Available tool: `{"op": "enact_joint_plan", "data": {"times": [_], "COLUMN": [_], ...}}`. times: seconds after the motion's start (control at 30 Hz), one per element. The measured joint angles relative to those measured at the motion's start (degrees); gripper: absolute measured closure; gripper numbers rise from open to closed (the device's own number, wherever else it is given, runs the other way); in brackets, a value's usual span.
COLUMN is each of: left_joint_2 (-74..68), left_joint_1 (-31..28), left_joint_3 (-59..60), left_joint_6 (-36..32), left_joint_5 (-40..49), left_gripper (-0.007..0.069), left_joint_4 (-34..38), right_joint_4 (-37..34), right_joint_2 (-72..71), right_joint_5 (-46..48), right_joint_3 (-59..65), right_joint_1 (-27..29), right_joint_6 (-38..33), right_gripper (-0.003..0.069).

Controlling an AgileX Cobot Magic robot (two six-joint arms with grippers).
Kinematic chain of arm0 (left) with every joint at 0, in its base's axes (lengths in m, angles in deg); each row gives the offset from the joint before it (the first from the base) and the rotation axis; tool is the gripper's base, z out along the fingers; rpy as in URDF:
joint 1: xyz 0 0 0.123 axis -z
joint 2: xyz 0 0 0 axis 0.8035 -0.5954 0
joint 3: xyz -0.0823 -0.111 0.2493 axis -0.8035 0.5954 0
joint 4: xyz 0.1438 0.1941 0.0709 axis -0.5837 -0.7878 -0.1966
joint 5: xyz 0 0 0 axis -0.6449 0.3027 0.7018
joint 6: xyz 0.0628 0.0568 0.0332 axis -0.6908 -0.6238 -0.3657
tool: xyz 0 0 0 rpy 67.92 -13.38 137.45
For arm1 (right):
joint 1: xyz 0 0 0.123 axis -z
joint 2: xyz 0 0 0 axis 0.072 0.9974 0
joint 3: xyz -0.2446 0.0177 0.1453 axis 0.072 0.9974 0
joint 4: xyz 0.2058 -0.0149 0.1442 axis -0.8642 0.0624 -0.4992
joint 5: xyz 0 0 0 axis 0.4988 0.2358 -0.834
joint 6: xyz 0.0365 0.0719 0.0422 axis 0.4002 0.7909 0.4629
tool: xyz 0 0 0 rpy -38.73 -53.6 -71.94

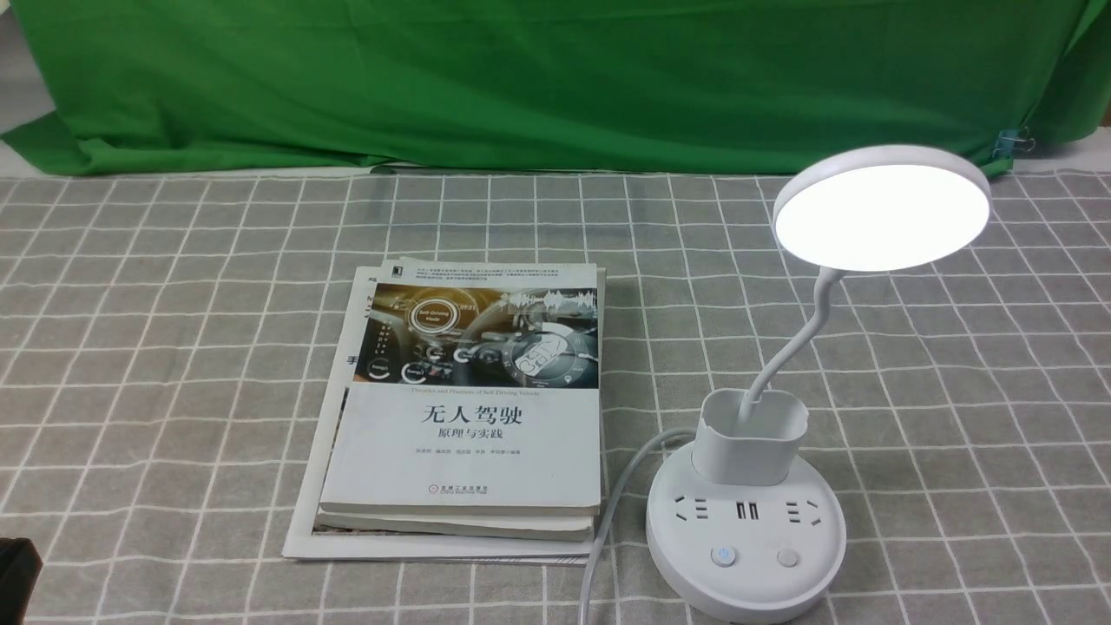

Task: Turn off the desk lamp on the grey coffee tablecloth by hand.
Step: 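Press the power button on the lamp base to turn the lamp off with the right gripper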

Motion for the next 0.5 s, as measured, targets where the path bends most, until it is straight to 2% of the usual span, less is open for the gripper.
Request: {"op": "enact_joint_plan", "data": {"times": [0.3, 0.43, 0.5], "left_joint_2": [0.0, 0.0, 0.0], "left_joint_1": [0.0, 0.0, 0.0], "left_joint_3": [0.0, 0.0, 0.0], "left_joint_6": [0.0, 0.0, 0.0], "left_joint_5": [0.0, 0.0, 0.0], "left_gripper": [0.0624, 0.0624, 0.0624], "left_joint_4": [0.0, 0.0, 0.0], "right_joint_4": [-0.1, -0.1, -0.1], "right_joint_2": [1.4, 9.8, 15.5], "right_joint_5": [-1.8, 4.4, 11.9], "right_joint_3": [-1.4, -10.2, -17.6], "right_joint_1": [0.0, 0.0, 0.0], "right_joint_6": [0.8, 1.8, 1.9], "right_gripper": [0.0418, 0.0418, 0.0418]}}
